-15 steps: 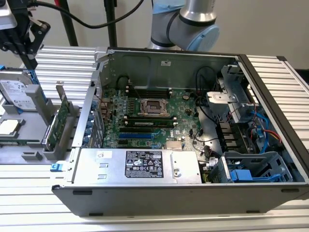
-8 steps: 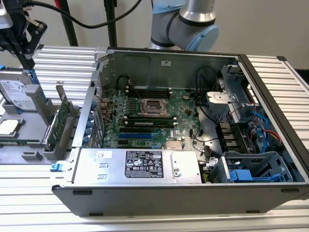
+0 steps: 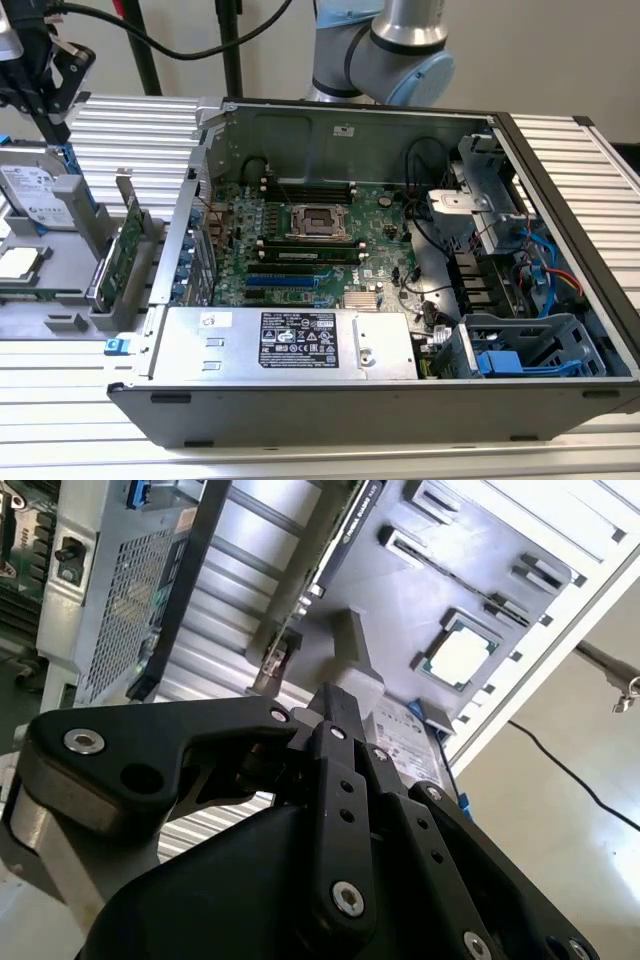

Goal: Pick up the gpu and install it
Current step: 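Reach for the gpu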

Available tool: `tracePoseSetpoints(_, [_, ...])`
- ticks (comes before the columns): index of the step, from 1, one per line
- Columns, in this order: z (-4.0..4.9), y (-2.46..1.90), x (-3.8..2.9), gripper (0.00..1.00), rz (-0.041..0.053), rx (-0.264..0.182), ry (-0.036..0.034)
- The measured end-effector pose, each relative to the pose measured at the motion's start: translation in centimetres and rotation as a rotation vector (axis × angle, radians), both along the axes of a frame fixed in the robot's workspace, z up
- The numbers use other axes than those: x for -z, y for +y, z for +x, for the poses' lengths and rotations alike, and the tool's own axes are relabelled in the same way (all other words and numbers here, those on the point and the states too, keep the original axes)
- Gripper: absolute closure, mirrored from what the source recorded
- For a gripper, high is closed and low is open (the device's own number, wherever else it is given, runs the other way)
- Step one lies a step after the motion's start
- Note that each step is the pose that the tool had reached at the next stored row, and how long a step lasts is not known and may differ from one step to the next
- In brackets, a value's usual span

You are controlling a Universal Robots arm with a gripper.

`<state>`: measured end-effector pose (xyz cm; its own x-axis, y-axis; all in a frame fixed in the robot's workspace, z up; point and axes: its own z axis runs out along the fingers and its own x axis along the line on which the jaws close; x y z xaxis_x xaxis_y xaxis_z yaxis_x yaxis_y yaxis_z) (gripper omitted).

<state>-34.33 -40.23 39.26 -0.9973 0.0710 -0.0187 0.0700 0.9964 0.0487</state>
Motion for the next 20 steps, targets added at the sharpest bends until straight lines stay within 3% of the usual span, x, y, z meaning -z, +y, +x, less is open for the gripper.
tracePoseSetpoints(20, [0.37,-1.48,0.00,1.00,0.0000,0.000,0.0034])
